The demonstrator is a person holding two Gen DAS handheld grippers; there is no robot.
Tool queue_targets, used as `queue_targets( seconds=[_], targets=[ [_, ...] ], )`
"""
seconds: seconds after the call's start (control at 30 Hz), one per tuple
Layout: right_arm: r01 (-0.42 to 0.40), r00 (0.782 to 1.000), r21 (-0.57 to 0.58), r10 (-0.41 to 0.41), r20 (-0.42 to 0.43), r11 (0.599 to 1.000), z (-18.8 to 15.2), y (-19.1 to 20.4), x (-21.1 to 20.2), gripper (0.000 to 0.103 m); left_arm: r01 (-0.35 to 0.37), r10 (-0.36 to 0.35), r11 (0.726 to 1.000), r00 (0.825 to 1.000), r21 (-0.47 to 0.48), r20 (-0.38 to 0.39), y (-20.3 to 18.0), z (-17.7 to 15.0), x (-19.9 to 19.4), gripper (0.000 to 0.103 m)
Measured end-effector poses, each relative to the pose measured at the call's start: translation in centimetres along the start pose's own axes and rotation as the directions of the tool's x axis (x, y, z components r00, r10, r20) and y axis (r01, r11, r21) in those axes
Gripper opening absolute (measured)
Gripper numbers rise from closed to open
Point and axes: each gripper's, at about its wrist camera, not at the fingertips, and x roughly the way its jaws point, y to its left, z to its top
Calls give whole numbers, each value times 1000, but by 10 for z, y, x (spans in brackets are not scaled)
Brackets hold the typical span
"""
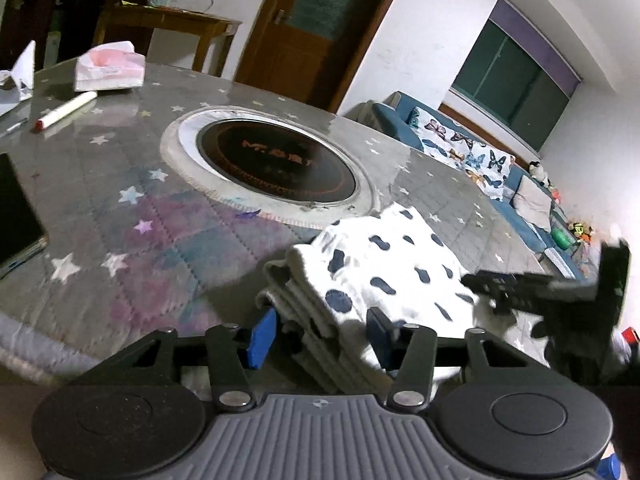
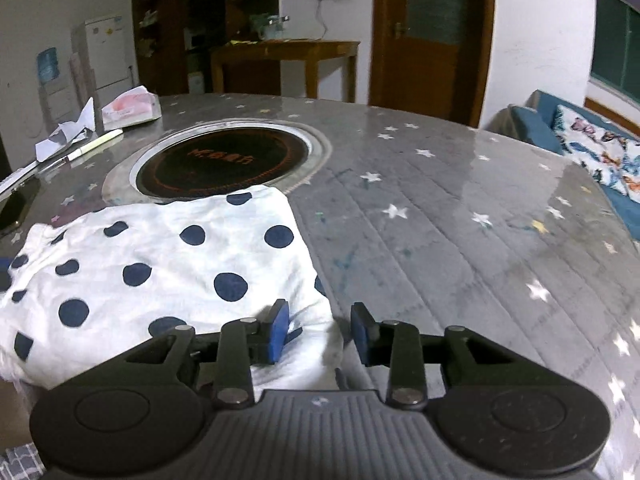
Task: Fold clothes
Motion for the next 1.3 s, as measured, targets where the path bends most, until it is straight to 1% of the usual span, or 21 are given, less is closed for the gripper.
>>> queue_targets(
  seconds=[0.1,0.27,0.37,0.47,0.53,0.57,0.7,0.77,0.8,0.9,0.97,1.03,1.13,1.17,1.23,1.3],
  targets=[
    [24,1000,27,-25,18,999,-12,0,-11,33,8,-8,1000,1000,16,-11,0,7,13,49],
    [45,998,145,-53,46,988,-31,-10,-26,35,37,-36,998,999,56,-17,-5,22,33,45],
    [64,995,201,-78,62,977,-39,-16,-31,35,53,-51,996,998,66,-30,-9,35,53,43],
    [93,992,199,-109,67,976,-40,-17,-31,35,62,-58,993,997,100,-41,-17,46,73,42],
    [116,989,188,-131,69,975,-40,-17,-30,36,60,-54,989,997,136,-48,-22,50,82,43],
    [122,988,181,-137,71,976,-39,-17,-30,36,54,-47,989,998,139,-53,-23,51,85,43],
    [113,987,133,-126,95,985,-30,-9,-42,36,62,-57,991,998,115,-41,-17,50,75,46],
    [109,987,109,-120,107,988,-25,-6,-48,36,58,-56,994,998,92,-25,-13,50,66,50],
    [99,987,92,-109,114,991,-22,-2,-51,36,52,-51,996,999,79,-18,-11,49,62,52],
    [-2,990,7,1,141,1000,-12,20,-59,36,54,-54,997,999,56,-1,-8,47,52,53],
    [-65,987,-49,72,144,997,-5,38,-58,36,54,-54,997,999,54,-3,-9,46,51,53],
    [-120,981,-103,134,142,987,0,57,-56,35,42,-41,997,999,61,-14,-11,44,52,53],
    [-201,965,-183,227,133,962,9,84,-53,33,32,-31,997,999,64,-30,-9,39,54,51],
    [-223,959,-205,252,127,953,11,93,-51,29,29,-27,998,999,60,-34,-8,37,55,51],
    [-245,956,-231,274,103,942,12,104,-42,25,26,-24,998,999,54,-37,-6,36,55,52],
    [-251,958,-244,277,76,937,9,110,-33,23,24,-22,998,999,50,-39,-4,34,55,54]
  ],
)
